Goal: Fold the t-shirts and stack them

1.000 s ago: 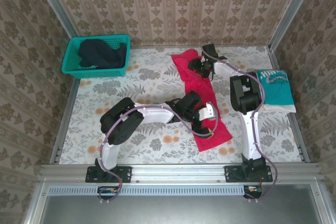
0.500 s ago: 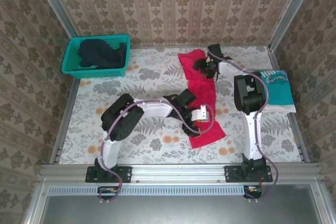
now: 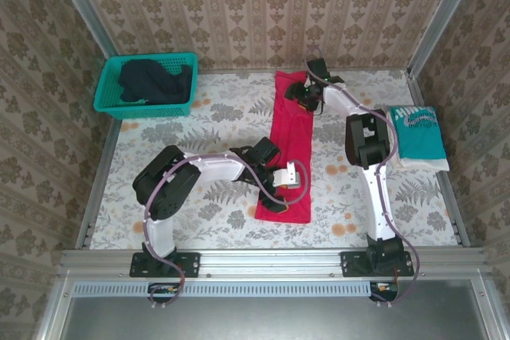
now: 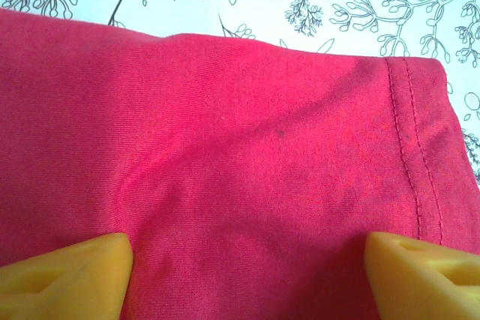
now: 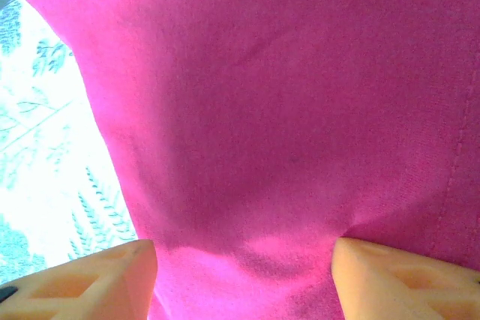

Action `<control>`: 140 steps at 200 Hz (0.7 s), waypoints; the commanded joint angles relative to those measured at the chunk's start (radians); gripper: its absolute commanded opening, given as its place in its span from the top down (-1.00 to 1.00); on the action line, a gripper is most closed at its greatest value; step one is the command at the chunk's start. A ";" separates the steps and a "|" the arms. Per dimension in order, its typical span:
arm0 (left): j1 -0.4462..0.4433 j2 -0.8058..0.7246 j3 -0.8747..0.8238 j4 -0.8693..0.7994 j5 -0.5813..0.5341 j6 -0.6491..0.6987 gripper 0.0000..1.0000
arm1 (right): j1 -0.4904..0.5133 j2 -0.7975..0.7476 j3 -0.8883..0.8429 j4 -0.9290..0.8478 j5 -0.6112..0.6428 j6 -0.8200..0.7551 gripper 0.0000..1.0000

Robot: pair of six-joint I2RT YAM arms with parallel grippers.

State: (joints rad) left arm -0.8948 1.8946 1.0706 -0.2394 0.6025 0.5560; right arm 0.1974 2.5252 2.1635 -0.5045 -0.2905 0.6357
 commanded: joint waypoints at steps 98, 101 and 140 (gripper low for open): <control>0.084 -0.084 0.051 -0.037 0.107 -0.097 -1.00 | 0.018 -0.211 -0.149 0.182 -0.053 -0.128 -0.89; 0.088 -0.091 0.052 -0.030 0.111 -0.099 -0.99 | 0.016 -0.232 -0.181 0.205 -0.054 -0.130 -0.90; 0.180 -0.216 -0.035 0.074 0.169 -0.168 -1.00 | -0.006 -0.534 -0.606 0.414 -0.028 -0.257 -0.95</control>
State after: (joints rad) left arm -0.7727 1.7782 1.0824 -0.2340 0.6857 0.4500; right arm 0.2058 2.1746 1.7348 -0.2569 -0.3294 0.4915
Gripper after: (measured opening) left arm 0.997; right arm 0.970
